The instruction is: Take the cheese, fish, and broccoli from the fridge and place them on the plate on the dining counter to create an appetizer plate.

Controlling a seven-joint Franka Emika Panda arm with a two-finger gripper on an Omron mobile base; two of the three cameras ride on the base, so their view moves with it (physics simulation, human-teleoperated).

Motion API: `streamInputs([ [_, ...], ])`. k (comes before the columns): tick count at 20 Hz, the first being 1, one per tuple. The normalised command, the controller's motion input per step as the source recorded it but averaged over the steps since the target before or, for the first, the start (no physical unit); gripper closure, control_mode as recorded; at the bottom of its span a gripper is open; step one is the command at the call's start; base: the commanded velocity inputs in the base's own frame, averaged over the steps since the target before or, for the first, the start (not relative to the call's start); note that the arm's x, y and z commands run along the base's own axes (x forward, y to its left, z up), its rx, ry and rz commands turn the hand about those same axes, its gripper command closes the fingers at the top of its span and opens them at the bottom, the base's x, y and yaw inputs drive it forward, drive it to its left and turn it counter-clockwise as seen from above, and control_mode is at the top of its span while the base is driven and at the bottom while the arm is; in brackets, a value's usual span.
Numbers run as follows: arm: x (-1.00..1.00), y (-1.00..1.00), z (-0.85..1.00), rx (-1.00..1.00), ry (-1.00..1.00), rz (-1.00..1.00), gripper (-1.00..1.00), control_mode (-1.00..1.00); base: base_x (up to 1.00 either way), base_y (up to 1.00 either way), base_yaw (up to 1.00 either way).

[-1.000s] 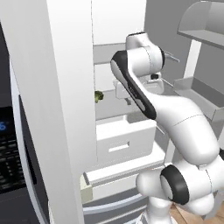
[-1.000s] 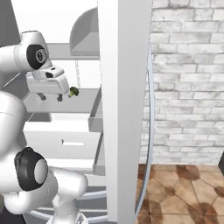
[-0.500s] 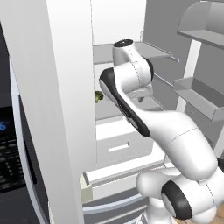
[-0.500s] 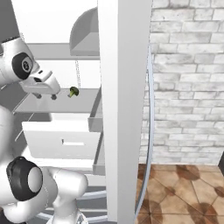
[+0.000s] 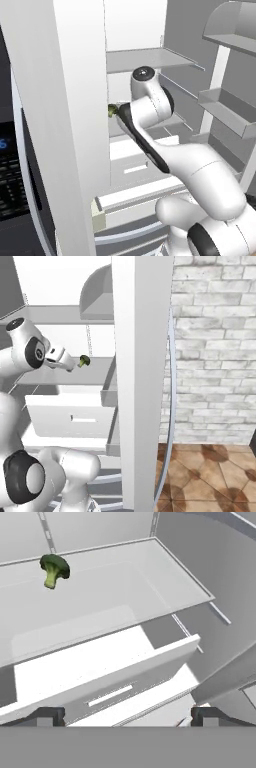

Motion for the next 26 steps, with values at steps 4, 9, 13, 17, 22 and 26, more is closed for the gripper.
streamInputs([
  [4,0.84,0.25,0.00,0.00,0.00,0.00,-1.00,-1.00,0.00,0.00,0.00],
  [9,0.76,0.28,-0.05,0.00,0.00,0.00,-1.00,-1.00,0.00,0.00,0.00],
  [13,0.63,0.39,-0.21,0.00,0.00,0.00,-1.00,-1.00,0.00,0.00,0.00],
  [17,0.40,0.31,-0.36,0.00,0.00,0.00,-1.00,-1.00,0.00,0.00,0.00],
  [22,0.44,0.20,-0.27,0.00,0.00,0.00,-1.00,-1.00,0.00,0.00,0.00],
  [26,0.48,0.11,-0.27,0.00,0.00,0.00,-1.00,-1.00,0.00,0.00,0.00],
])
